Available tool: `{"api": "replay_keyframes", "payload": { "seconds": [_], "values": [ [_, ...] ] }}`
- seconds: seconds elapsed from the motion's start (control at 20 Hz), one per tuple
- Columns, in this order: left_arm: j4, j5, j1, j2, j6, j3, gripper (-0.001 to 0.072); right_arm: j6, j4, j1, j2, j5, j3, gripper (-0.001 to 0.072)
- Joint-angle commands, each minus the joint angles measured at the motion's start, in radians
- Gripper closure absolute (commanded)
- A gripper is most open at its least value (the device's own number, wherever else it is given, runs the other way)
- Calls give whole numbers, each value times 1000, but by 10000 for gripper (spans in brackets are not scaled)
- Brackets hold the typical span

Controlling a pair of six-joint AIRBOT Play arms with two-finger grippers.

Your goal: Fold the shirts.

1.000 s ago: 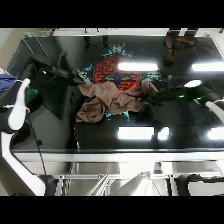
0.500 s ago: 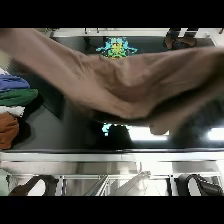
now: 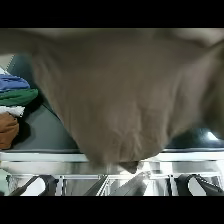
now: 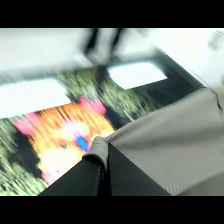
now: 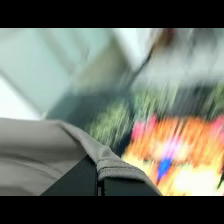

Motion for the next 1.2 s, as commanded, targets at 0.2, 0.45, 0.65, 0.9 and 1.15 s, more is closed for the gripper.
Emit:
{"api": "replay_keyframes", "payload": {
  "seconds": [0.2, 0.45, 0.65, 0.9, 1.15],
  "values": [
    [350, -232, -517, -793, 49, 197, 675, -187, 72, 255, -672, -328, 8, 685],
    [377, -309, -515, -898, -29, 269, -13, -165, -29, 164, -639, -240, 34, 321],
    [378, -89, -386, -725, -124, 125, -13, 135, -487, 114, -578, -191, 95, 282],
    [387, 102, -270, -505, -186, -275, 4, 370, -761, 114, -753, -13, 351, 98],
    [388, -79, -202, -274, -195, -844, 3, 378, -758, 133, -1009, 159, 628, 100]
  ]
}}
